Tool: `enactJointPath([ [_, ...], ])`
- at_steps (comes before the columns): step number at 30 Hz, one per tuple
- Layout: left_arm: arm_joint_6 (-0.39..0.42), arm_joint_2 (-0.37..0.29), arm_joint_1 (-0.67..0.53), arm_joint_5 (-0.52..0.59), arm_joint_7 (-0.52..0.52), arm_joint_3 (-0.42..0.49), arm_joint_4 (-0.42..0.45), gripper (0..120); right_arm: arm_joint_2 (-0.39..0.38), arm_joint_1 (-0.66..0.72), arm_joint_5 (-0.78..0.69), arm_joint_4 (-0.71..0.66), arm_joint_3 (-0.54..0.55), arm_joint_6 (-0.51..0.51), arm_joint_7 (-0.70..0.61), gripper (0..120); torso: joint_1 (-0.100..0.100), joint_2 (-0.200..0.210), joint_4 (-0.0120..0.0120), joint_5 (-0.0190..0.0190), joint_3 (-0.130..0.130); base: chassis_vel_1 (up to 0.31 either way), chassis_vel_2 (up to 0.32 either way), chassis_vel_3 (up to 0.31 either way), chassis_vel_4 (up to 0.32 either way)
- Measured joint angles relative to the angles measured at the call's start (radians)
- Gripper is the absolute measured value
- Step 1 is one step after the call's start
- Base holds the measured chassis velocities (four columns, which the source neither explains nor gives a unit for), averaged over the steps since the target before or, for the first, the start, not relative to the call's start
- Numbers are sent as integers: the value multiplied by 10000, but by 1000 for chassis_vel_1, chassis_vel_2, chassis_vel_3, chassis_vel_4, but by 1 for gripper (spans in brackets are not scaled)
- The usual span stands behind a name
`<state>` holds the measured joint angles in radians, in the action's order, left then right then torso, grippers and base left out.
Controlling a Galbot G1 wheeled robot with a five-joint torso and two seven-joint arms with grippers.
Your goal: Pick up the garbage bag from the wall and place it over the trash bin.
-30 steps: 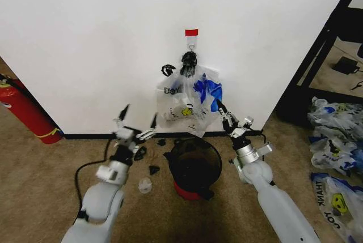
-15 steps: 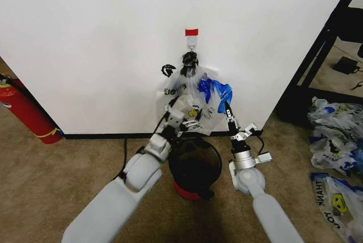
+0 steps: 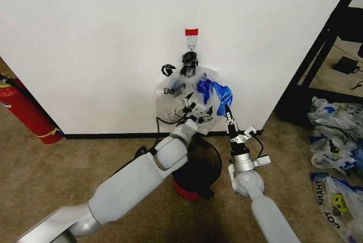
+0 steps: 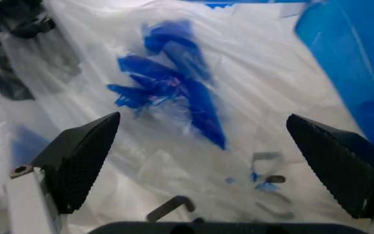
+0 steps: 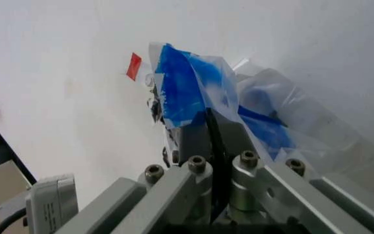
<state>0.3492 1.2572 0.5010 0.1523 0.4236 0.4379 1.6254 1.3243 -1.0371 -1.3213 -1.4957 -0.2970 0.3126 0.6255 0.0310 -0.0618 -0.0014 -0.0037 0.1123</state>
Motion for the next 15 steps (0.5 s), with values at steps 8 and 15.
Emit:
enactJointPath([
  [8, 571, 345, -133, -1181, 174, 93, -616, 84, -4, -93, 137, 23, -29, 36, 0, 0, 0, 0, 0, 0, 0, 0, 0, 0, 0],
  [15, 728, 385, -286, -1220, 358, 92, -794, 57, -1, -222, 273, -11, -48, 59, 34, 0, -1, 0, 0, 0, 0, 0, 0, 0, 0],
])
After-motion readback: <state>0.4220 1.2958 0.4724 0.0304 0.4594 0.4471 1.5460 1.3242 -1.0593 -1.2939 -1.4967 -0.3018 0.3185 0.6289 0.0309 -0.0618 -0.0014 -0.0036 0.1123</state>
